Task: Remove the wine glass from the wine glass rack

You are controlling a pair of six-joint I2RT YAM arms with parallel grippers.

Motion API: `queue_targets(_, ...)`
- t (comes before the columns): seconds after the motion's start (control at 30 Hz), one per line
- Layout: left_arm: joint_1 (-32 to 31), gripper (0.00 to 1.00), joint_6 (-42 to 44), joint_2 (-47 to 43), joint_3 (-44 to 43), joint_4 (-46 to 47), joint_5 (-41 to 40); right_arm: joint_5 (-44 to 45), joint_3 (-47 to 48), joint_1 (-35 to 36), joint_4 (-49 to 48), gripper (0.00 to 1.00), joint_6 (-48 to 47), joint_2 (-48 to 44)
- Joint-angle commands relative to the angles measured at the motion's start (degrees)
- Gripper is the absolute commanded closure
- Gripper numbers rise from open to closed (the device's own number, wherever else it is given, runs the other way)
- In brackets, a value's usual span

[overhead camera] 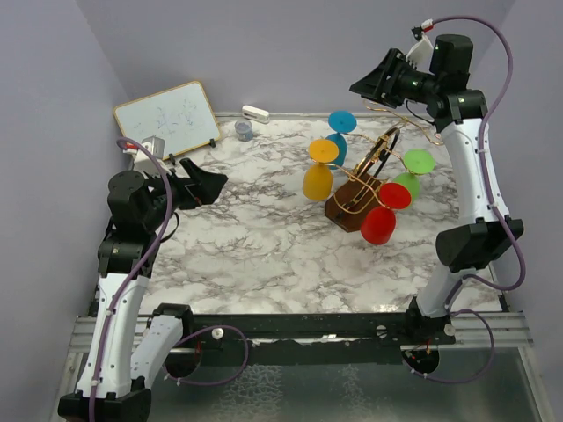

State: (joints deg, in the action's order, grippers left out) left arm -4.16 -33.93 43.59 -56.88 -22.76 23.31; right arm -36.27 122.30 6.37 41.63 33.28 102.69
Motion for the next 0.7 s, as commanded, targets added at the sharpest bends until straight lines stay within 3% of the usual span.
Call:
queue_targets(0.0,-0.1,0.07,-0.4,-0.6,0.0,0.7,-1.0,-0.1,3.7,0.0,3.1,0.50,-1.4,1.7)
queue_targets(0.13,-0.1,0.07,-0.4,-0.8,0.3,0.5,-1.2,0.9,4.8,-0.1,5.6,0.45,-2.0,2.9)
queue_targets(0.67,-0.1,0.07,-1.7,-0.8,3.2,1.6,-1.1,6.9,2.6,0.0,13.1,0.48,-9.4,5.5)
